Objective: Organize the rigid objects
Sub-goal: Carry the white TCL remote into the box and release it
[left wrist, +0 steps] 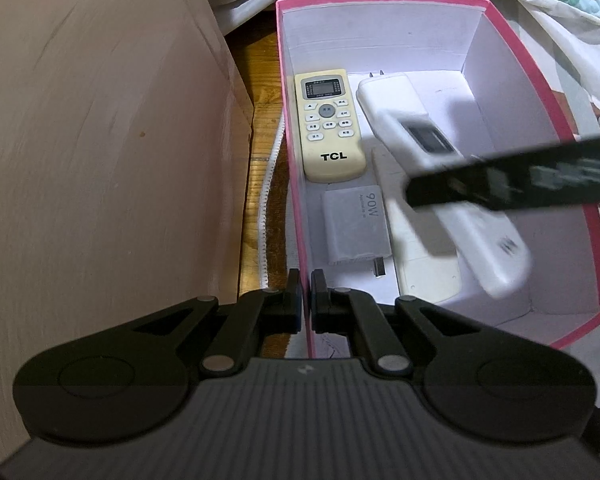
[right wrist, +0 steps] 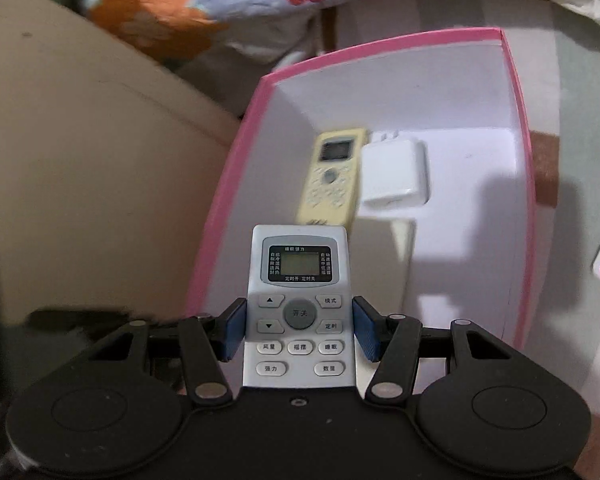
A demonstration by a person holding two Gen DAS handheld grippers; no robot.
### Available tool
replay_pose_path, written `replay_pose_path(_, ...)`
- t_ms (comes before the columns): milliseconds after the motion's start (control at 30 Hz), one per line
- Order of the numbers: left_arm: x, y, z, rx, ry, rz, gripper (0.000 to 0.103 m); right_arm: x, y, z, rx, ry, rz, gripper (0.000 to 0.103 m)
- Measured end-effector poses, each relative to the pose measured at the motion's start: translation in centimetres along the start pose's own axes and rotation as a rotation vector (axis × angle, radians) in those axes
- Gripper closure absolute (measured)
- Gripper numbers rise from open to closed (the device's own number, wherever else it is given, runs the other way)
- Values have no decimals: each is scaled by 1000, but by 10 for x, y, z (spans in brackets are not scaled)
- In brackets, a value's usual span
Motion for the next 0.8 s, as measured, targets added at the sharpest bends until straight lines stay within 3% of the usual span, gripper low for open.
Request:
replay_pose_path(133, 0, -2, 0, -4, 2, 3, 100, -8, -4, 19, 116, -54, -96, 42)
replay_pose_path(467, -1, -3, 0, -8, 4, 1, 100, 2, -23, 33, 199, -31, 42, 41)
replay_pose_path(600, -1, -3, 0, -2, 5, -4, 100, 1, -14, 18, 131, -49, 26, 34)
replay_pose_path(800, -1, -3, 0, -6, 4, 1, 100, -12, 3, -81, -23, -197, -114, 30)
Point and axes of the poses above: each gripper's, at about its wrist camera, not at the fingertips, and z roughly the way its jaws point, y to its left, x to its underside, the point moved 10 cm from there along z, roughly the way its jaws point, and after that the axes turned 13 degrees about -y, right-handed, at the moved point
